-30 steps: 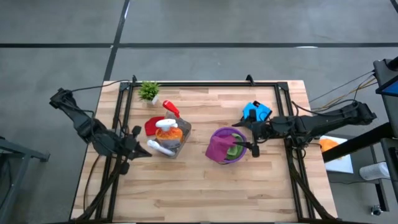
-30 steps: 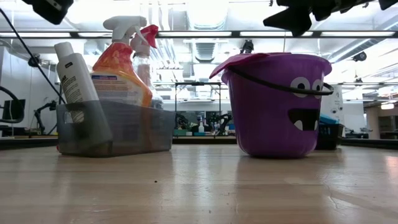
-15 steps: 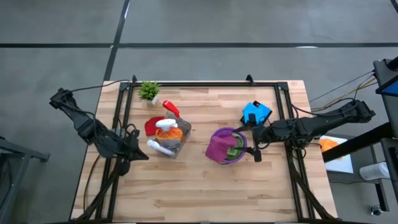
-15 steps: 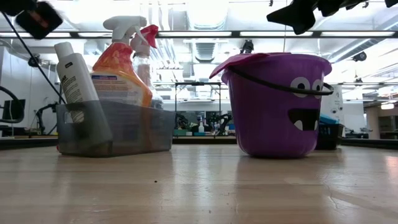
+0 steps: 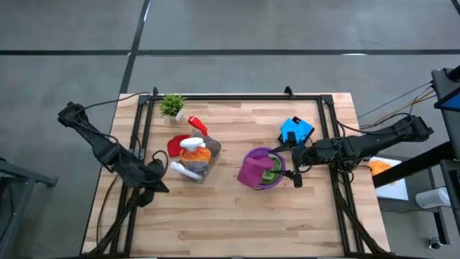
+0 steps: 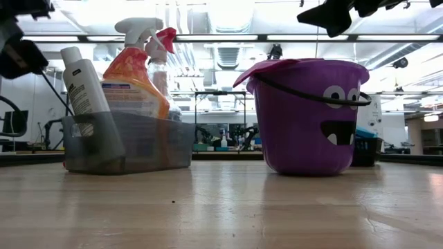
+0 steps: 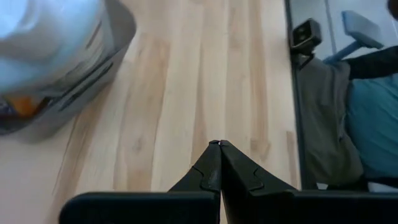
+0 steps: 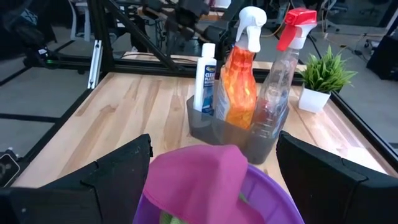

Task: Pick & Place Kitchen Items
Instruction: Adjust the spray bottles in the gray bin

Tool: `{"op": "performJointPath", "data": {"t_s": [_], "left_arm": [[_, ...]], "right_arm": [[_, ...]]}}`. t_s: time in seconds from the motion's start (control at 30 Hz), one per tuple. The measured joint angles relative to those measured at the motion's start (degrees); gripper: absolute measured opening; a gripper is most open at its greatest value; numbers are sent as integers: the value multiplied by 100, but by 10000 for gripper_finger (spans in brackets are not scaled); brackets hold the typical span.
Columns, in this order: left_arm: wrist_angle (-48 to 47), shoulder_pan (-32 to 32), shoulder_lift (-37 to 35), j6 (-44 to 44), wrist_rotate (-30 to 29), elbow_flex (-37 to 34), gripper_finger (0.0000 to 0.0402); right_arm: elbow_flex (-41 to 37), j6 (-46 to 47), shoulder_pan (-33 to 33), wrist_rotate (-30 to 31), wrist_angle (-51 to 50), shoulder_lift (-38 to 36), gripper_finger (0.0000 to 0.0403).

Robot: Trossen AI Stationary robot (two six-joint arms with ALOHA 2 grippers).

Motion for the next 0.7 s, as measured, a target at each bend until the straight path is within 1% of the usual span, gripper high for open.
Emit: {"op": "performJointPath", "data": {"t_s": [0.23, 0.4, 0.53, 0.7], "left_arm": [[68, 5, -2, 6, 83, -261, 1], [155, 6, -7, 160, 210, -265, 1], [-26, 7, -7, 331, 250, -230, 1], [-383, 63, -4, 310, -235, -235, 8]], "right_arm": [[0, 0, 0, 0, 16, 7, 338], [0, 0, 0, 0, 15, 17, 338], [0, 0, 0, 0, 15, 22, 338], [0, 13, 0, 0, 15, 22, 338]]}}
